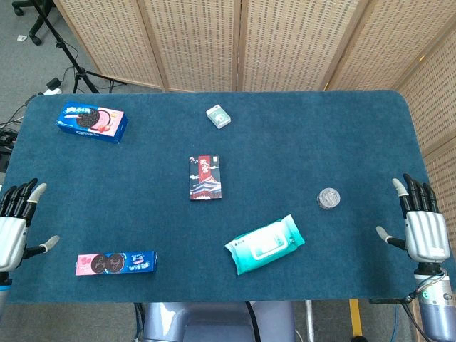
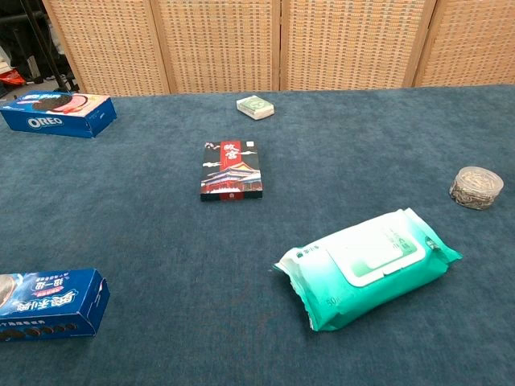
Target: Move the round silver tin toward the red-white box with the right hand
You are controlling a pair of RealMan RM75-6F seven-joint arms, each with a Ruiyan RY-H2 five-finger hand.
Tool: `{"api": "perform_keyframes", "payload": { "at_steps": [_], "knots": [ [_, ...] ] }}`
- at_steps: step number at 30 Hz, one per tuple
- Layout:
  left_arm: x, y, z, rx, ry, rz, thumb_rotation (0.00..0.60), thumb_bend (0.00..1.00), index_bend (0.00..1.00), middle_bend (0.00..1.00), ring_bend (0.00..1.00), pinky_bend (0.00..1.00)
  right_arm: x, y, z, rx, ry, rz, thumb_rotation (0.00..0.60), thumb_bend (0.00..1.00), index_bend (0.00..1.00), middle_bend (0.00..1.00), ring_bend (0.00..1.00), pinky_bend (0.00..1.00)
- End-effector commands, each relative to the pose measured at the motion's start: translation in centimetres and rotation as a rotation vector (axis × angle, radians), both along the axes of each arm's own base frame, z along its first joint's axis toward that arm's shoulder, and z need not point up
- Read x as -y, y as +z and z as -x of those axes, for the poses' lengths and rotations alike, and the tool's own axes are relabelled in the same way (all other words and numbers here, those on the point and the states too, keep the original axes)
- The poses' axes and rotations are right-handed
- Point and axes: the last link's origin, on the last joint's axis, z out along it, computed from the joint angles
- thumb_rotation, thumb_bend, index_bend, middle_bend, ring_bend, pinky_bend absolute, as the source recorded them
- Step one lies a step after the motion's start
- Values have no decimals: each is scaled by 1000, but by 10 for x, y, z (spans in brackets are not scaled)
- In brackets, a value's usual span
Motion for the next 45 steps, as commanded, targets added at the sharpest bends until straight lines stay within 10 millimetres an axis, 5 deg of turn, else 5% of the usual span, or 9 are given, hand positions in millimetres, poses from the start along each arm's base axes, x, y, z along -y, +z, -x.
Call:
{"api": "perform_keyframes", "payload": {
  "at_steps": [1,7,20,36,45],
  "knots": [
    [1,0,1,1,6,1,600,0,0,0,0,0,-2,-3,4,11,4,-3,600,0,0,0,0,0],
    [1,0,0,2,10,-1,600,0,0,0,0,0,10,0,2,25,47,-43,600,0,0,0,0,0],
    [-5,-8,2,-35,38,9,600,0,0,0,0,0,102,-24,-1,204,2,-495,600,0,0,0,0,0],
    [-10,-16,4,-57,71,14,600,0,0,0,0,0,130,-68,8,47,-28,-613,600,0,2,3,0,0],
    [-11,-19,2,-56,67,16,600,0,0,0,0,0,143,-84,14,-8,9,-557,600,0,185,166,92,146]
  ]
}}
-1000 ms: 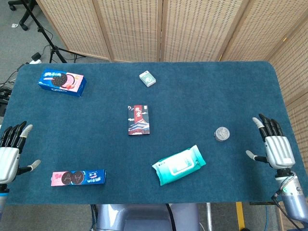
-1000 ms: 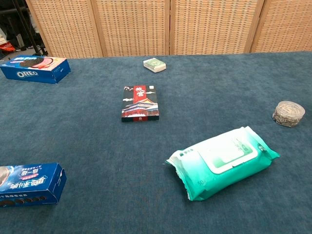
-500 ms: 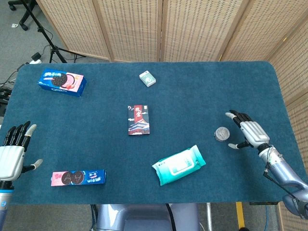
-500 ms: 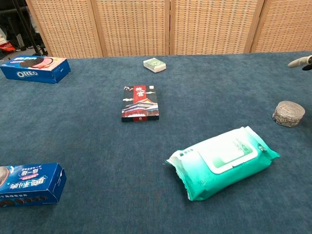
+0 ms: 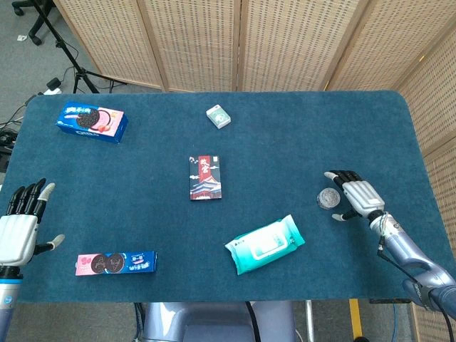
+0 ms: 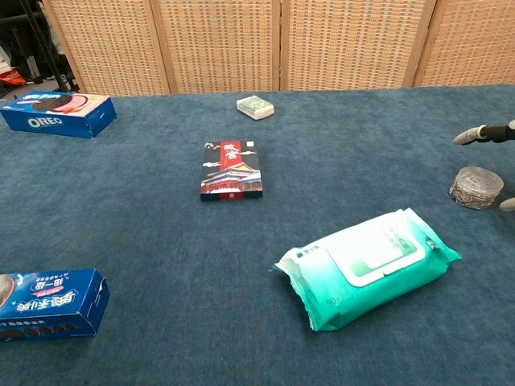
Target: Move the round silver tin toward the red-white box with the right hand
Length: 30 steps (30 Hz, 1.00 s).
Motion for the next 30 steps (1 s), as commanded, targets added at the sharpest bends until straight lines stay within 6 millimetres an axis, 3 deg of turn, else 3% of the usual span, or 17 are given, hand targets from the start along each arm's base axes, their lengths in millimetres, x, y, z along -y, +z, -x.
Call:
{"api": "perform_keyframes", "payload": {
  "at_steps": [1,6,11,13,17,21,24,30],
  "knots": [
    [-1,0,1,2,5,-1,600,0,0,0,0,0,8,-8,1,-34,26,26,600,0,203,189,119,169],
    [-2,-1,1,0,9,-1,600,0,0,0,0,0,15,-17,2,-39,29,40,600,0,309,344,291,313],
    [-4,-2,2,-3,16,3,600,0,0,0,0,0,20,-27,-6,-1,67,75,600,9,505,561,507,493],
    [-5,-2,3,-2,19,3,600,0,0,0,0,0,21,-30,-10,27,79,83,600,100,587,640,576,527],
    [-6,-1,4,0,26,0,600,0,0,0,0,0,21,-30,-22,81,131,98,600,315,622,672,599,531],
    [-8,-2,4,-2,29,3,600,0,0,0,0,0,27,-24,-52,140,220,110,600,401,623,673,599,531],
    [-8,-3,4,-6,28,7,600,0,0,0,0,0,29,-22,-87,204,293,102,600,448,623,673,599,531],
    [-7,-3,3,-4,25,7,600,0,0,0,0,0,15,-40,-149,251,364,2,600,504,623,673,599,531]
  ]
}}
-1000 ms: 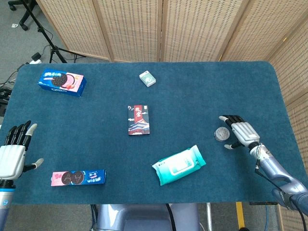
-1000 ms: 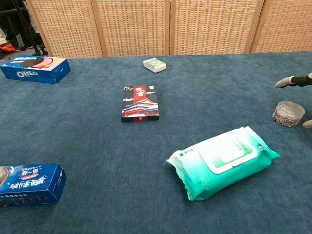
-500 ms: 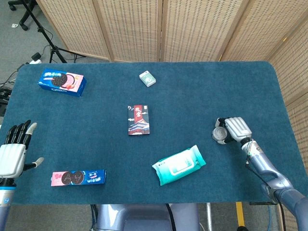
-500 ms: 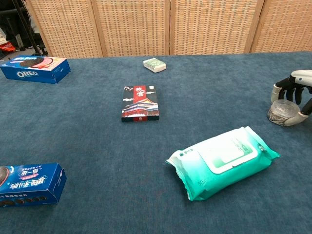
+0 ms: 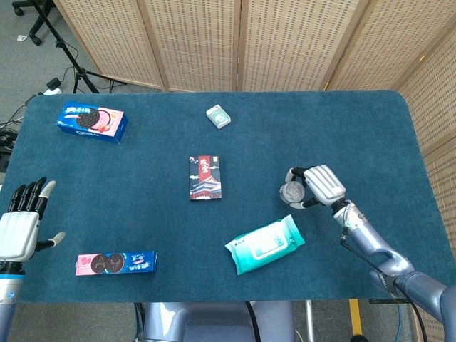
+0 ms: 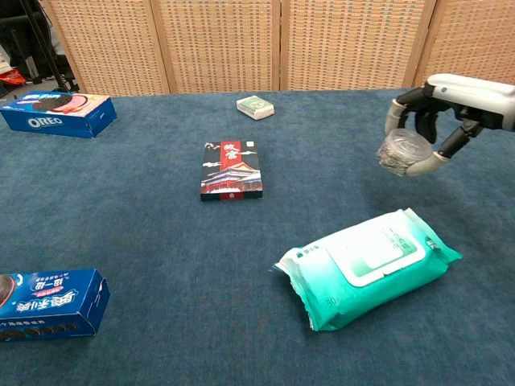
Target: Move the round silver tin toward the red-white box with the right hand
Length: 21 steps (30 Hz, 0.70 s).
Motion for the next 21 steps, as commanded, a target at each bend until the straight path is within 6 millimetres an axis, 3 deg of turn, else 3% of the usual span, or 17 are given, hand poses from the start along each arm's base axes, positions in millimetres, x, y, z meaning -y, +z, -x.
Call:
{"api": "perform_keyframes", "payload": {
  "at_steps": [1,4,12,21],
  "knots": [
    [0,1,0,3,0,-2,600,0,0,0,0,0,-8,-8,-61,6,98,-62,600,513,623,673,599,531],
    [1,2,1,11,0,-5,600,0,0,0,0,0,-15,-25,-88,-35,149,-81,600,517,623,673,599,531],
    [7,8,5,36,8,-20,600,0,0,0,0,0,-29,-71,-137,-97,234,-106,600,517,623,673,599,531],
    [6,12,9,57,17,-19,600,0,0,0,0,0,-36,-115,-164,-146,220,-114,600,517,626,672,599,531]
  ]
}}
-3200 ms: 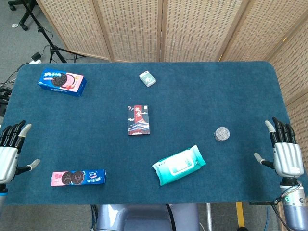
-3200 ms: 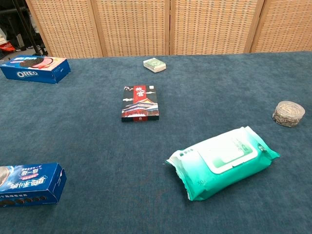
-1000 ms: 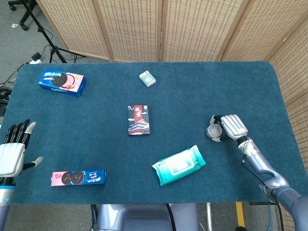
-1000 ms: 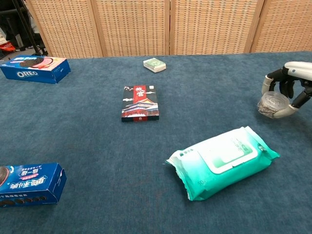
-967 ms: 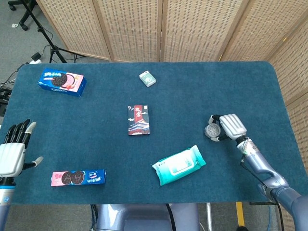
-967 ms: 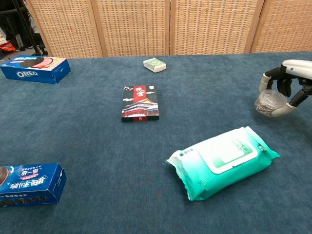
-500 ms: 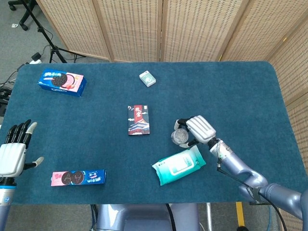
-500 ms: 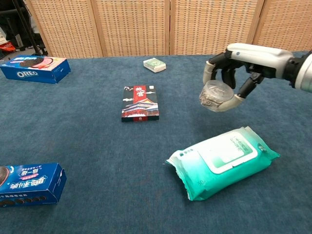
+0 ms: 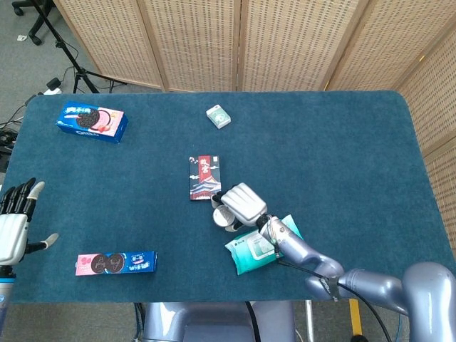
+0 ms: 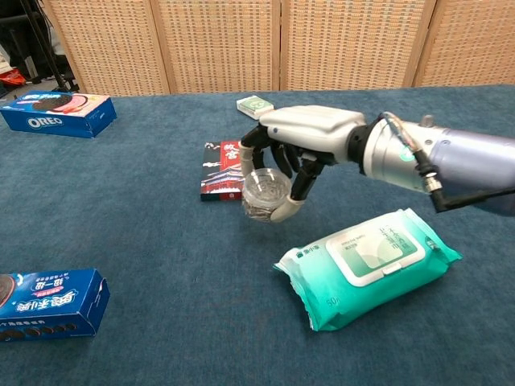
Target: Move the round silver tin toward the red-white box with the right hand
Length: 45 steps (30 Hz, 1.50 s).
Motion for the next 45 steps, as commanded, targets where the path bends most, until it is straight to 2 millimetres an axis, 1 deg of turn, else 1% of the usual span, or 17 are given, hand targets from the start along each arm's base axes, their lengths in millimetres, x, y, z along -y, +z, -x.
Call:
{"api": "perform_keyframes", "payload": {
  "at_steps": [1,4,9,14,15,16,17,19,22,27,31,35,38,41,42,43,45],
  "knots": [
    [-1,1,1,1,0,4,600,0,0,0,0,0,-3,-21,-14,-12,-17,-12,600,517,626,672,599,531],
    [-1,1,1,4,0,7,600,0,0,0,0,0,-3,-36,-23,-34,-21,1,600,517,627,672,599,531],
    [-2,4,2,13,1,3,600,0,0,0,0,0,2,-50,-28,-64,-39,26,600,517,627,669,599,531],
    [-4,5,4,17,10,3,600,0,0,0,0,0,5,-56,-34,-73,-54,40,600,492,626,657,599,532],
    [-4,5,5,19,12,5,600,0,0,0,0,0,6,-56,-35,-79,-49,49,600,439,609,629,593,532],
    [-4,5,5,20,13,6,600,0,0,0,0,0,7,-56,-35,-84,-45,58,600,338,552,554,569,525],
    [-5,5,5,20,14,6,600,0,0,0,0,0,7,-57,-35,-92,-43,58,600,270,499,486,545,511],
    [-5,6,5,21,15,4,600,0,0,0,0,0,5,-58,-34,-111,-42,23,600,118,319,272,440,447],
    [-5,7,6,23,18,4,600,0,0,0,0,0,4,-54,-35,-119,-29,6,600,53,212,134,329,392],
    [-5,7,5,24,15,6,600,0,0,0,0,0,-1,-47,-38,-125,-3,15,600,51,175,82,302,372],
    [-3,7,4,26,11,4,600,0,0,0,0,0,-4,-43,-42,-115,-2,19,600,4,170,51,246,339],
    [-2,8,4,31,6,3,600,0,0,0,0,0,-5,-38,-45,-121,0,29,600,2,168,48,242,338],
    [-2,9,4,34,5,2,600,0,0,0,0,0,-8,-29,-50,-97,5,35,600,2,168,48,242,338],
    [-1,10,4,38,3,3,600,0,0,0,0,0,-15,-7,-59,-49,32,58,600,2,168,48,242,337],
    [-1,11,4,40,2,0,600,0,0,0,0,0,-17,5,-62,-23,48,82,600,2,168,48,241,332],
    [0,12,4,43,0,-3,600,0,0,0,0,0,-22,31,-59,12,79,141,600,2,168,48,233,317],
    [1,12,4,44,-4,-1,600,0,0,0,0,0,-30,63,-42,29,100,202,600,2,168,46,197,273]
  ]
}}
